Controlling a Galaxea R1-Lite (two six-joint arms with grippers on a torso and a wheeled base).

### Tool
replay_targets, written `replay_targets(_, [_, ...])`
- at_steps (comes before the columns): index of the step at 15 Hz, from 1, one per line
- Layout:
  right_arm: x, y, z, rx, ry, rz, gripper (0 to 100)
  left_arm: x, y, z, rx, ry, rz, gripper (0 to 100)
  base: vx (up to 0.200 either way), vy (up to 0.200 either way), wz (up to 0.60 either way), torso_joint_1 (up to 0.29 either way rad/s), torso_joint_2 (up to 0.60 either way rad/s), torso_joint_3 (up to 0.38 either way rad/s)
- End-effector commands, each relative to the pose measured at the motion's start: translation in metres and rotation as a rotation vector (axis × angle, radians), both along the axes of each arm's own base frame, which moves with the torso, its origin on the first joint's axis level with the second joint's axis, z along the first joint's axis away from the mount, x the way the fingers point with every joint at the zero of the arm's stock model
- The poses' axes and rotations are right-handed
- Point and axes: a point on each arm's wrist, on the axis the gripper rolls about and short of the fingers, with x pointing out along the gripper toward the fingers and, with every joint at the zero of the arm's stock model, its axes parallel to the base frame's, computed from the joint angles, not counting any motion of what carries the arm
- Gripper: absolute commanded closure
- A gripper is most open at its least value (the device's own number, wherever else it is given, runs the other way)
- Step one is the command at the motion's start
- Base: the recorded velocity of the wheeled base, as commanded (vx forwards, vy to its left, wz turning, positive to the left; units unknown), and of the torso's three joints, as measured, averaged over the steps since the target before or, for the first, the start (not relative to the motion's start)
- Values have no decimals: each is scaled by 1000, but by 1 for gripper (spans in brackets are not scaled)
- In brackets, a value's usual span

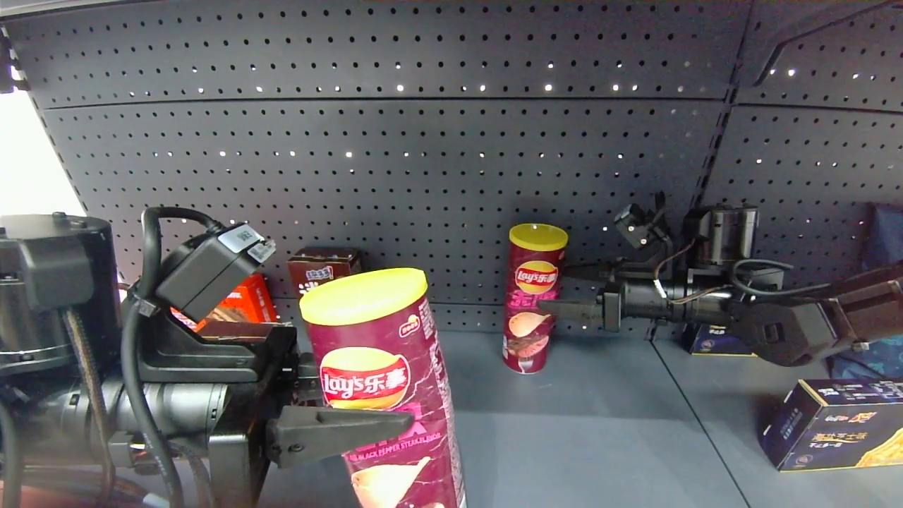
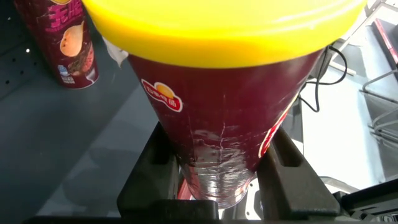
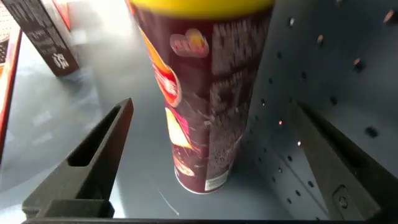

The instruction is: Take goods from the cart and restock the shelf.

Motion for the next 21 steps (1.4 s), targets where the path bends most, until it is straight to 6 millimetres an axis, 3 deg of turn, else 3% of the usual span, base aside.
replay_targets(1, [3,2,-10,-7,27,9,0,0,0,-3,4,10,1,100,0,0,0,0,0,0])
replay_targets(13, [15,17,-46,-19,94,66,0,1,1,-4,6,14,7,100,0,0,0,0,0,0])
replay_targets(20, [25,36,-54,-8,77,114,0,1,2,-4,6,14,10,100,0,0,0,0,0,0])
replay_targets(21, [25,37,-55,-7,72,110,100,1,2,-4,6,14,10,100,0,0,0,0,0,0])
